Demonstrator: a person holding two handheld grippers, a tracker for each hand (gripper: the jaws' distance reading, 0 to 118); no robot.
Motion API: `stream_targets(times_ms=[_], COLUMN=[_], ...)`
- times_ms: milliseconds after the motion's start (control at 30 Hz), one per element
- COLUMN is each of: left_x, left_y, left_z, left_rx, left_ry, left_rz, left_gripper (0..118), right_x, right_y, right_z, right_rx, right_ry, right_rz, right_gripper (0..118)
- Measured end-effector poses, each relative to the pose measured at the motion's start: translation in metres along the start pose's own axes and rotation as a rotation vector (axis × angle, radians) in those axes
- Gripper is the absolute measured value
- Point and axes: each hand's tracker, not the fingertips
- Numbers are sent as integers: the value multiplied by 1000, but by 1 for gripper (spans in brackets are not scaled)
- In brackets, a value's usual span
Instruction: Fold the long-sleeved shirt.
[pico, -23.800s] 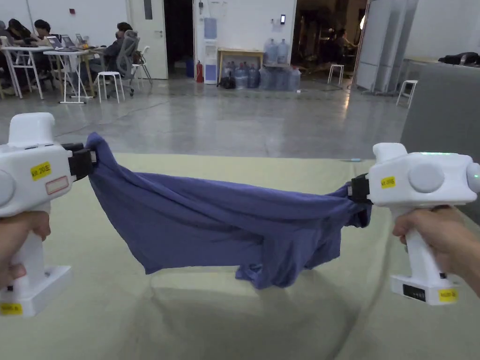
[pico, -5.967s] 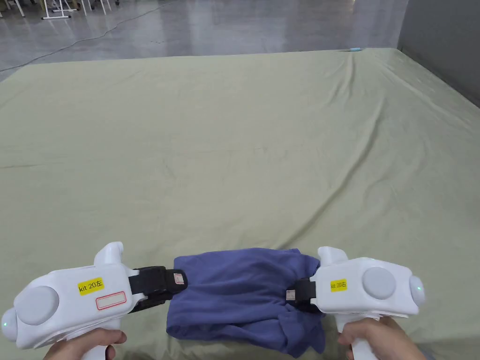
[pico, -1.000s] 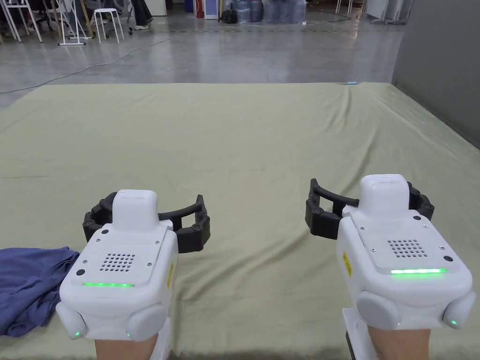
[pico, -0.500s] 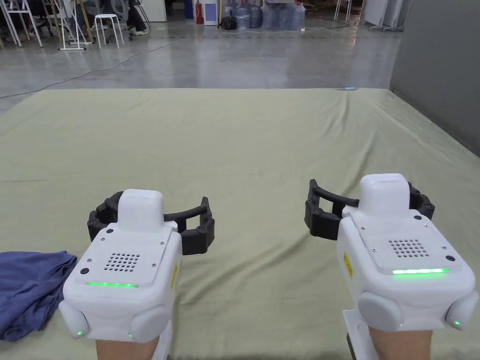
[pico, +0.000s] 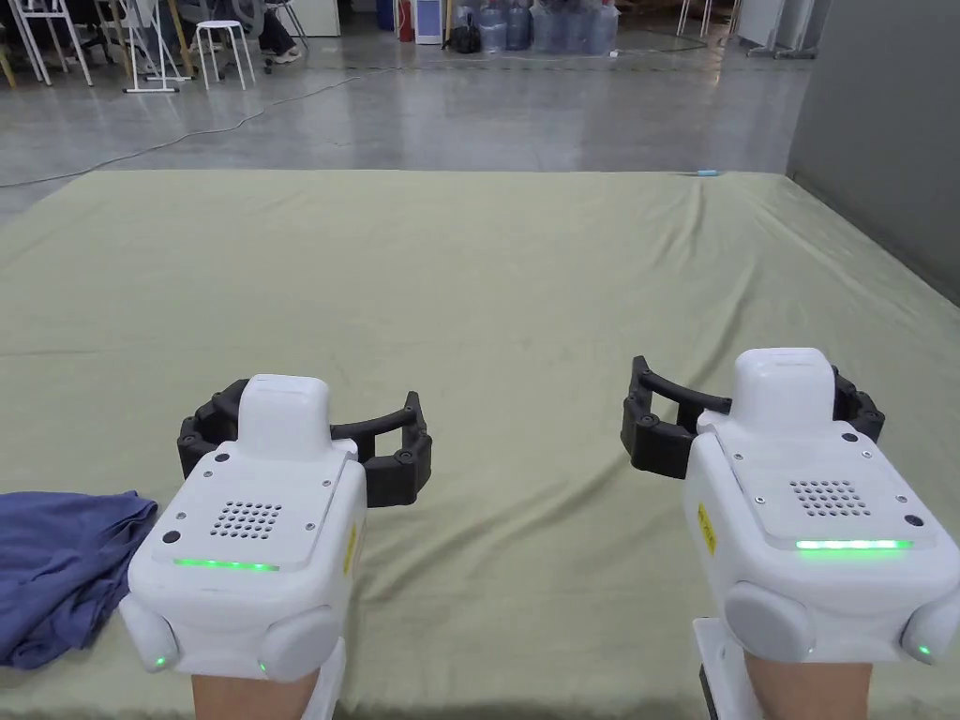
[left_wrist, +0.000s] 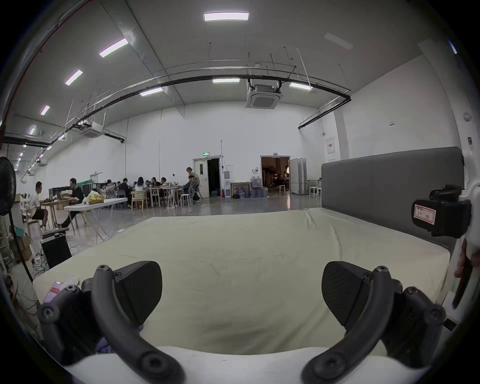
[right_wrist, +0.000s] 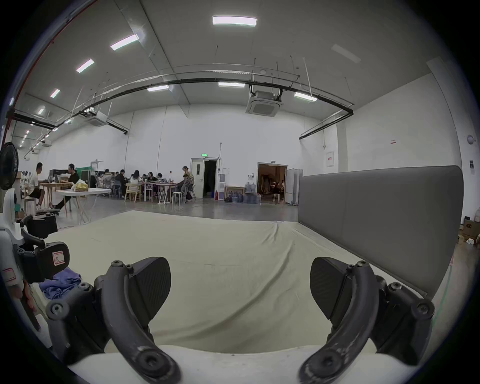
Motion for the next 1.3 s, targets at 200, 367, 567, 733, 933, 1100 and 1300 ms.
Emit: stream_targets(times_ms=[200,367,567,733,933,1100,1300], left_x=[0,1,4,5,5,7,6], left_y=[-1,-2,-3,-2,-1,-2,-2], left_z=[2,3,5,8,11,13,14], left_rx=[1,-11,1,8,9,15,16], left_ry=[3,3,12,15,25,29,28], left_rz=[5,40,18,-2,18,0,16], left_gripper=[118,118,118,118,118,118,118], right_x=[-1,2,7,8,7,7,5], right_y=[0,4,3,0,1,1,0], right_z=[3,6,11,9,12,12,12], right_rx=[2,27,32,25,29,23,20], right_ry=[5,-12,-26,-37,-27,-26,-23], right_rz=[-9,-3,-12,-5,-5,-9,-4], right_gripper=[109,109,109,109,109,109,109])
